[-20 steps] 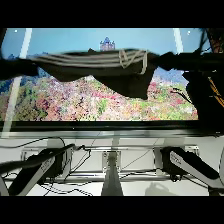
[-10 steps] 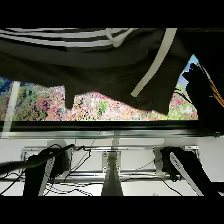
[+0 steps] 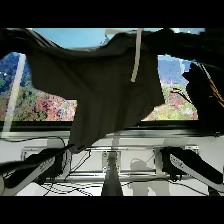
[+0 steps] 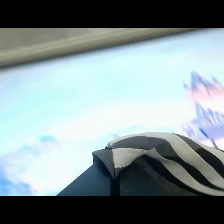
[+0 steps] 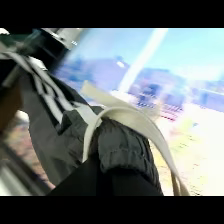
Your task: Fold the clothes and pants, and hang the long-sleeved shirts on hangers.
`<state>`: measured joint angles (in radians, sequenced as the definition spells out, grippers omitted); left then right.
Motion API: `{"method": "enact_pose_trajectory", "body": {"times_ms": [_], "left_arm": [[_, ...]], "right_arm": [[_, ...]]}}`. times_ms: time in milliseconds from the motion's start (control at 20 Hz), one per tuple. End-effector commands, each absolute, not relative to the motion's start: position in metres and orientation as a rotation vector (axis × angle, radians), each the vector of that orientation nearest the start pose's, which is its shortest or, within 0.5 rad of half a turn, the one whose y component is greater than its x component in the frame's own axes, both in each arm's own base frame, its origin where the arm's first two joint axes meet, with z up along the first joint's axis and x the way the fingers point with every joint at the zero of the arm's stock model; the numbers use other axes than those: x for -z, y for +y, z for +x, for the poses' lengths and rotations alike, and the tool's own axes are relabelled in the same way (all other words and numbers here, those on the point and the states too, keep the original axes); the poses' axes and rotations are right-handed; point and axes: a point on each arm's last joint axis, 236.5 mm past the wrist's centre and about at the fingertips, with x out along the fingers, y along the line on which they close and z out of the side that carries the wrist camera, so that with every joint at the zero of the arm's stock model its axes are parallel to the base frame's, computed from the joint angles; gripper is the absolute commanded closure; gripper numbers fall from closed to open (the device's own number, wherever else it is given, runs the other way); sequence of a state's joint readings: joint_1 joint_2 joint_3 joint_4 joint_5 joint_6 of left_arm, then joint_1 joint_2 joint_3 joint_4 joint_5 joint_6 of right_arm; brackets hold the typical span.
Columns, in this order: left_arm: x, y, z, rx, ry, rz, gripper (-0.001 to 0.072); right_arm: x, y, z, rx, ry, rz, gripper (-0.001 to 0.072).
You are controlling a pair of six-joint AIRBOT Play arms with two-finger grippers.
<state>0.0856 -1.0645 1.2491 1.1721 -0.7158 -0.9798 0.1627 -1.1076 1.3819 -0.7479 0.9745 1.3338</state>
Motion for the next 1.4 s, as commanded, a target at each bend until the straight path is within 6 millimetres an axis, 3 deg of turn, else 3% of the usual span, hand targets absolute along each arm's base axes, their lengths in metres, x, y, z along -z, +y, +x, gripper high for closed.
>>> {"method": "enact_pose_trajectory", "body": {"times_ms": [0, 150, 300, 400, 500, 600, 750, 800, 850, 900, 950, 1000, 1200, 1350], "left_arm": [[-0.124, -0.061, 0.476, 0.360, 0.668, 0.168, 0.0693], [-0.107, -0.072, 0.447, 0.411, 0.807, 0.107, 0.0693], [-0.070, -0.092, 0.378, 0.505, 1.134, -0.011, 0.0693], [-0.052, -0.123, 0.331, 0.601, 1.309, -0.125, 0.0694], [-0.038, -0.163, 0.290, 0.733, 1.425, -0.215, 0.0693], [-0.017, -0.191, 0.255, 0.807, 1.516, -0.248, 0.0693], [0.023, -0.211, 0.211, 0.829, 1.625, -0.227, 0.0692], [0.034, -0.215, 0.203, 0.824, 1.636, -0.219, 0.0691], [0.044, -0.218, 0.197, 0.818, 1.642, -0.209, 0.0630], [0.051, -0.220, 0.195, 0.809, 1.638, -0.204, 0.0349], [0.056, -0.222, 0.193, 0.807, 1.638, -0.195, -0.0003], [0.058, -0.224, 0.193, 0.807, 1.638, -0.191, 0.0010], [0.063, -0.225, 0.206, 0.779, 1.595, -0.197, 0.0010], [0.064, -0.226, 0.211, 0.769, 1.578, -0.197, 0.0010]], "right_arm": [[-0.139, 0.182, 0.464, -0.517, 0.798, 0.301, 0.0684], [-0.078, 0.143, 0.490, -0.416, 0.903, 0.334, 0.0683], [-0.055, 0.106, 0.498, -0.347, 0.947, 0.368, 0.0684], [-0.047, 0.084, 0.499, -0.307, 0.964, 0.359, 0.0684], [-0.035, 0.061, 0.489, -0.272, 1.022, 0.297, 0.0684], [-0.018, 0.037, 0.469, -0.235, 1.121, 0.208, 0.0684], [0.001, 0.005, 0.436, -0.185, 1.277, 0.090, 0.0683], [0.004, -0.001, 0.429, -0.175, 1.310, 0.058, 0.0683], [0.006, -0.007, 0.425, -0.164, 1.331, 0.033, 0.0663], [0.007, -0.011, 0.424, -0.161, 1.334, 0.007, 0.0473], [0.007, -0.011, 0.424, -0.168, 1.333, -0.003, 0.0248], [0.008, -0.011, 0.425, -0.170, 1.331, -0.007, 0.0160], [0.011, -0.015, 0.447, -0.158, 1.259, -0.020, 0.0160], [0.025, -0.024, 0.459, -0.136, 1.276, 0.020, 0.0161]]}}
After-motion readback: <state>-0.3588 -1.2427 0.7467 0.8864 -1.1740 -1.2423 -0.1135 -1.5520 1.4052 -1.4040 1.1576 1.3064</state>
